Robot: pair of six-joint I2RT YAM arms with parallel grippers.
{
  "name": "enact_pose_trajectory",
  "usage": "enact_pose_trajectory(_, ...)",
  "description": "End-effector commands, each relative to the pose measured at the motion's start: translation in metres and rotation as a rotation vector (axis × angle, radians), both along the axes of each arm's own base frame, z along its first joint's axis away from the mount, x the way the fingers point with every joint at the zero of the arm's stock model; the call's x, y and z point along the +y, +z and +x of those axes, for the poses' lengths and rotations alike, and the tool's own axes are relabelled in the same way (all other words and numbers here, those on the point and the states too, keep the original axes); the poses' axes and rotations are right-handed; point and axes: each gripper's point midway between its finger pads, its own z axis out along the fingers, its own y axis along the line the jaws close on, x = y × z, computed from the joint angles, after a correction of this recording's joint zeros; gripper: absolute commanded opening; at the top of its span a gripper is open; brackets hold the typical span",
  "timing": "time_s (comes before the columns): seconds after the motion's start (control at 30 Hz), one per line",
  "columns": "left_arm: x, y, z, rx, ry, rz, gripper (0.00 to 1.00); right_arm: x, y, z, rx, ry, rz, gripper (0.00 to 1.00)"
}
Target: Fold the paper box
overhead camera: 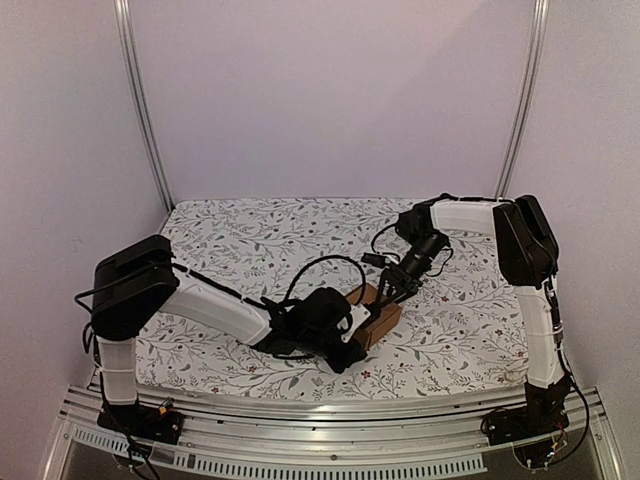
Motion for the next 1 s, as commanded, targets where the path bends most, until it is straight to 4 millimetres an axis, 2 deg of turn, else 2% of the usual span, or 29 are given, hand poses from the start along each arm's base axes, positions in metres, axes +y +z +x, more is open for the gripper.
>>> enact_pose_trajectory(0.0, -0.018, -0.009, 0.005, -0.044, -0.02, -0.002, 0.13, -0.005, -0.001, -0.006, 0.014, 0.001, -0.004, 0.58)
enact_pose_trajectory(0.13, -0.036, -0.005, 0.015, -0.07, -0.012, -0.036, 0.07, -0.004, -0.003, -0.008, 0.032, -0.008, 0.003, 0.58)
enact_pose_trajectory(0.2, -0.038, -0.004, 0.019, -0.079, 0.003, -0.037, 0.05, -0.004, -0.003, -0.008, 0.03, -0.008, -0.001, 0.58)
enact_pose_trajectory(0.3, -0.026, -0.005, 0.03, -0.103, 0.085, -0.011, 0.0, -0.004, -0.004, -0.009, 0.034, -0.011, 0.0, 0.57)
enact_pose_trajectory(0.4, -0.011, -0.004, 0.045, -0.11, 0.205, -0.018, 0.0, -0.003, -0.008, -0.014, 0.043, -0.012, -0.007, 0.57)
enact_pose_trajectory(0.63, -0.019, 0.005, 0.066, -0.203, 0.33, -0.074, 0.0, 0.004, -0.009, -0.02, 0.095, -0.032, 0.002, 0.57)
enact_pose_trajectory(0.73, -0.019, 0.008, 0.061, -0.197, 0.312, -0.073, 0.02, 0.003, -0.01, -0.019, 0.095, -0.033, -0.002, 0.57)
enact_pose_trajectory(0.8, -0.015, 0.012, 0.048, -0.168, 0.268, -0.052, 0.05, 0.001, -0.009, -0.015, 0.09, -0.04, 0.002, 0.57)
enact_pose_trajectory(0.97, 0.012, 0.034, -0.01, -0.079, 0.079, -0.026, 0.18, -0.002, -0.009, -0.007, 0.075, -0.047, 0.0, 0.57)
